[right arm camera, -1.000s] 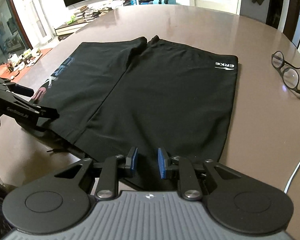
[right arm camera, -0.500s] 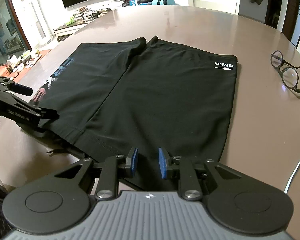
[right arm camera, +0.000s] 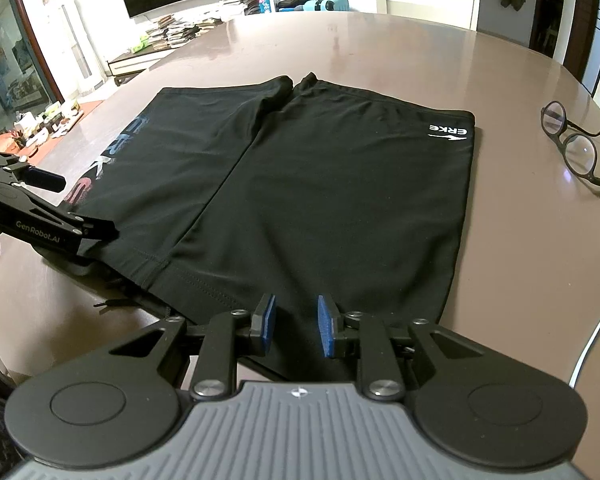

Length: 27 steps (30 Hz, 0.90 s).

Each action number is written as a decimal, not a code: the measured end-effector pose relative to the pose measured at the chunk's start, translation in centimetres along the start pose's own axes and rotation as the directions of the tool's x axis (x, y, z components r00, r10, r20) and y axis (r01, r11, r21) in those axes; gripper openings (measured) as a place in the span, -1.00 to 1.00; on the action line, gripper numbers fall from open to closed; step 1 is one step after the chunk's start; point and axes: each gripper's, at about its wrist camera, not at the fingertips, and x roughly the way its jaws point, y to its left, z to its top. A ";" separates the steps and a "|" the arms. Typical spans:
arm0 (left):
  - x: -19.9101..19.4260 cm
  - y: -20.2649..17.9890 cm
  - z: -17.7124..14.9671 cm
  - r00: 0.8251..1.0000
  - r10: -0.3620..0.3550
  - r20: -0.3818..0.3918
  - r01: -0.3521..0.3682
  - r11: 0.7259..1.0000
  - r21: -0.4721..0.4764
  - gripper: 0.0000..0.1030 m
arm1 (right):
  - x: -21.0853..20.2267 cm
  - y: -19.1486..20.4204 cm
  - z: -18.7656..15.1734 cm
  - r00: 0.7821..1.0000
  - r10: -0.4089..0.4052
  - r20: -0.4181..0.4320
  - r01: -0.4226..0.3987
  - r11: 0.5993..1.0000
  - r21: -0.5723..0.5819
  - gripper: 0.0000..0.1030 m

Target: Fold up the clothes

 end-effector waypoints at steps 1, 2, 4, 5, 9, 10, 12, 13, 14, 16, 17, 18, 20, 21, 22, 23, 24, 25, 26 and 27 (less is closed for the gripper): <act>0.0 0.1 0.0 1.000 -0.004 0.000 0.004 1.000 -0.003 1.00 | 0.0 0.0 0.0 1.000 0.001 0.000 -0.001 1.000 0.001 -0.54; 0.0 0.1 0.0 1.000 -0.006 0.000 0.006 1.000 -0.005 1.00 | 0.0 -0.1 0.0 1.000 0.003 0.001 -0.003 1.000 0.003 -0.54; 0.1 0.2 -0.1 1.000 -0.011 0.001 0.011 1.000 -0.006 1.00 | 0.0 -0.2 0.0 1.000 0.005 0.000 -0.005 1.000 0.005 -0.54; 0.1 0.2 -0.1 1.000 -0.013 0.000 0.013 1.000 -0.008 1.00 | 0.0 -0.4 -0.1 1.000 0.006 0.000 -0.006 1.000 0.007 -0.54; 0.1 0.6 -0.3 1.000 -0.028 -0.002 0.028 0.999 -0.021 1.00 | -0.4 -0.9 -0.3 1.000 -0.002 -0.005 0.002 1.000 0.014 -0.53; 0.1 0.9 -0.4 0.999 -0.034 -0.004 0.033 0.999 -0.025 1.00 | -0.5 -1.0 -0.4 1.000 -0.003 -0.006 0.003 1.000 0.013 -0.48; 0.0 1.1 -0.4 1.000 -0.024 -0.012 0.023 0.999 -0.024 0.99 | -0.7 -1.3 -0.5 1.000 -0.007 -0.010 0.007 1.000 0.011 -0.35; -0.2 1.1 -0.4 1.000 -0.015 -0.015 0.015 1.000 -0.023 0.99 | -0.8 -1.3 -0.5 1.000 -0.014 -0.014 0.014 1.000 0.012 -0.28; -0.6 1.3 -0.4 1.000 -0.021 -0.004 0.021 1.000 -0.020 0.99 | -1.0 -1.2 -0.5 0.999 -0.030 -0.019 0.031 0.999 0.022 -0.27; -0.8 1.5 -0.2 0.999 -0.038 0.012 0.039 0.999 -0.034 0.99 | -1.3 -1.4 -0.3 0.999 -0.039 0.008 0.039 0.998 0.050 -0.30; -0.9 1.6 0.1 0.998 -0.051 0.024 0.052 0.997 -0.049 0.99 | -1.2 -1.7 -0.1 0.999 -0.041 0.023 0.039 0.997 0.070 -0.34; -1.0 1.7 0.4 0.997 -0.063 0.036 0.065 0.996 -0.063 0.99 | -1.1 -1.9 0.1 0.998 -0.043 0.038 0.040 0.995 0.090 -0.50; -1.2 1.9 1.0 0.994 -0.086 0.061 0.092 0.992 -0.090 0.99 | -1.0 -2.3 0.4 0.997 -0.049 0.067 0.040 0.991 0.129 -0.56; -0.9 1.6 1.4 0.994 -0.087 0.064 0.093 0.992 -0.088 0.99 | -0.9 -2.6 0.6 0.995 -0.052 0.081 0.040 0.988 0.149 -0.56; -0.4 1.0 1.8 0.994 -0.087 0.064 0.092 0.993 -0.072 0.99 | -0.6 -2.6 0.8 0.996 -0.047 0.080 0.035 0.989 0.145 -0.56; 0.1 0.7 1.8 0.995 -0.084 0.056 0.088 0.994 -0.059 0.99 | 0.0 -2.7 0.8 0.996 -0.054 0.072 0.044 0.991 0.129 -0.56; 0.6 0.4 1.9 0.996 -0.081 0.048 0.083 0.995 -0.047 0.99 | 0.4 -2.7 0.8 0.995 -0.079 0.057 0.072 0.991 0.116 -0.57; 0.9 0.4 1.7 0.996 -0.080 0.037 0.082 0.996 -0.045 0.99 | 0.3 -3.0 0.7 0.994 -0.096 0.054 0.089 0.988 0.123 -0.62; 1.0 0.7 1.3 0.995 -0.089 0.032 0.091 0.994 -0.057 1.00 | 0.2 -3.4 0.5 0.992 -0.112 0.052 0.104 0.986 0.133 -0.62; 1.1 1.0 1.0 0.995 -0.100 0.028 0.102 0.992 -0.072 1.00 | 0.0 -3.8 0.4 0.991 -0.127 0.049 0.119 0.982 0.143 -0.62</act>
